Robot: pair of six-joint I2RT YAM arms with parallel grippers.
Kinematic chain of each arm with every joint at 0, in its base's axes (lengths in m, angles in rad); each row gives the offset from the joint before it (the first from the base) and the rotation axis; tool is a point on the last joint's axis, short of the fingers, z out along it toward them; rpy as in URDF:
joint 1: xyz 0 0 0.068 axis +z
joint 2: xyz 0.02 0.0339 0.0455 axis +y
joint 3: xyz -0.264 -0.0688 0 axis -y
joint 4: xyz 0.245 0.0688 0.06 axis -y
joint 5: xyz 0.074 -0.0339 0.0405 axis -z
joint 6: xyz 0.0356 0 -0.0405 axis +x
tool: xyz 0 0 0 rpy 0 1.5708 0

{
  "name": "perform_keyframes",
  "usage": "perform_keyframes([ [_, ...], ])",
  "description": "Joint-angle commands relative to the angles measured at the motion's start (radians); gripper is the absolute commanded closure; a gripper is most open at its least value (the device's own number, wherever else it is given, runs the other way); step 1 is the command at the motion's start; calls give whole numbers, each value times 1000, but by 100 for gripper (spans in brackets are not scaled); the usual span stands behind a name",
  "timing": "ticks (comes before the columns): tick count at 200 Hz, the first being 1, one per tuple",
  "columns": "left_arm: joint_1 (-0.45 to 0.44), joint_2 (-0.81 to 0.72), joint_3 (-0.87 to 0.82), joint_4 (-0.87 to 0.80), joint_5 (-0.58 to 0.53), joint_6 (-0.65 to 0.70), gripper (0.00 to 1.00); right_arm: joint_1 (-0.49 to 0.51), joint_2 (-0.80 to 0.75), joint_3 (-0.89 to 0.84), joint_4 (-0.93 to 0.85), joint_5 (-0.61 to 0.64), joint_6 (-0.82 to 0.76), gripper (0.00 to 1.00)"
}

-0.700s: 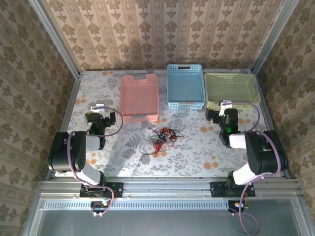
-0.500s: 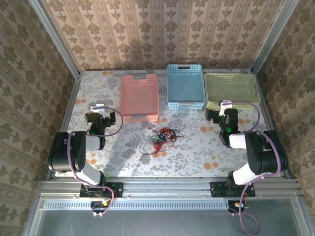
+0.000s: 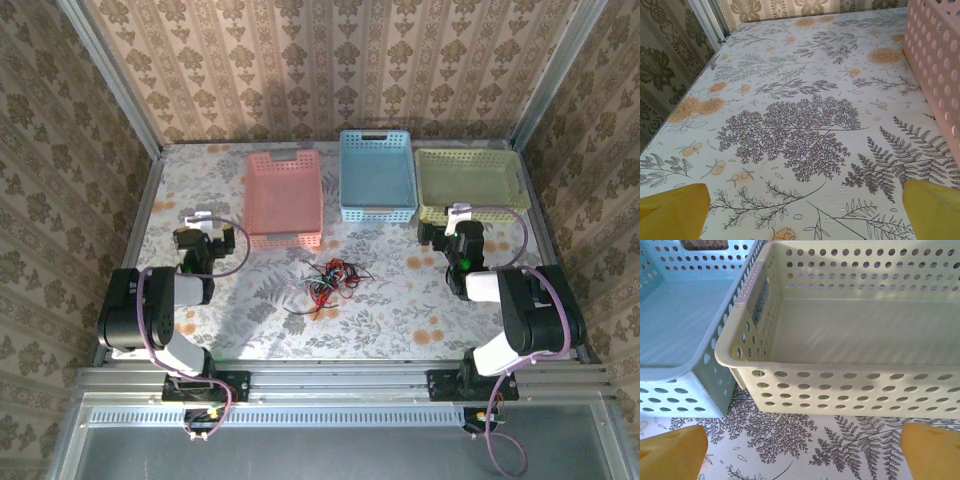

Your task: Untangle the cables

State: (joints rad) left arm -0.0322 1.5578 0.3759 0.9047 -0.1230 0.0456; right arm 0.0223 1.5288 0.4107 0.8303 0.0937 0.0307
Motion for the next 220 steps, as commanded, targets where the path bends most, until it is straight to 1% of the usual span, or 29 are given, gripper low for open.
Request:
perform_keyframes([
  [1,-3,-9,15,3,6,-2,0,4,0,-1,20,18,5,0],
  [134,-7,-20,11,17,-4,5,0,3,-1,-1,18,16,6,0],
  [145,-24,-94,17,-55,-37,12,0,2,1,4,12,14,7,0],
  [150,-32,-143,28,-119,-55,18,0,3,-1,1,19,19,9,0],
  [154,-46,-187,40,-176,-73,22,0,9,-8,5,12,50,10,0],
  [161,-68,-273,64,-268,-106,30,0,25,-38,21,-42,107,12,0],
  [170,-95,-377,93,-347,-106,14,0,62,-121,85,-227,190,-5,0],
  [184,-126,-530,179,-531,-80,-52,0,104,-239,243,-524,242,5,0],
  [192,-134,-599,252,-674,-94,-160,0,140,-289,355,-724,289,43,0],
  [195,-135,-620,282,-735,-107,-195,0,161,-306,428,-827,313,71,0],
  [198,-136,-640,315,-799,-115,-254,0,175,-319,479,-903,323,95,0],
  [199,-136,-645,326,-822,-120,-283,0,175,-319,479,-903,323,95,0],
  [200,-136,-651,337,-833,-125,-298,0,181,-325,512,-955,329,111,0],
  [201,-137,-657,343,-851,-129,-316,0,181,-325,512,-955,329,111,0],
  [204,-136,-669,383,-941,-142,-381,0,194,-332,561,-1031,331,142,0],
  [206,-134,-682,406,-980,-149,-444,0,199,-336,594,-1083,326,163,0],
  [210,-134,-702,448,-1095,-158,-527,0,202,-344,655,-1177,297,204,0],
  [217,-128,-738,506,-1237,-145,-628,0,197,-356,742,-1324,192,275,0],
  [220,-124,-754,518,-1275,-127,-646,0,197,-361,752,-1343,174,297,0],
])
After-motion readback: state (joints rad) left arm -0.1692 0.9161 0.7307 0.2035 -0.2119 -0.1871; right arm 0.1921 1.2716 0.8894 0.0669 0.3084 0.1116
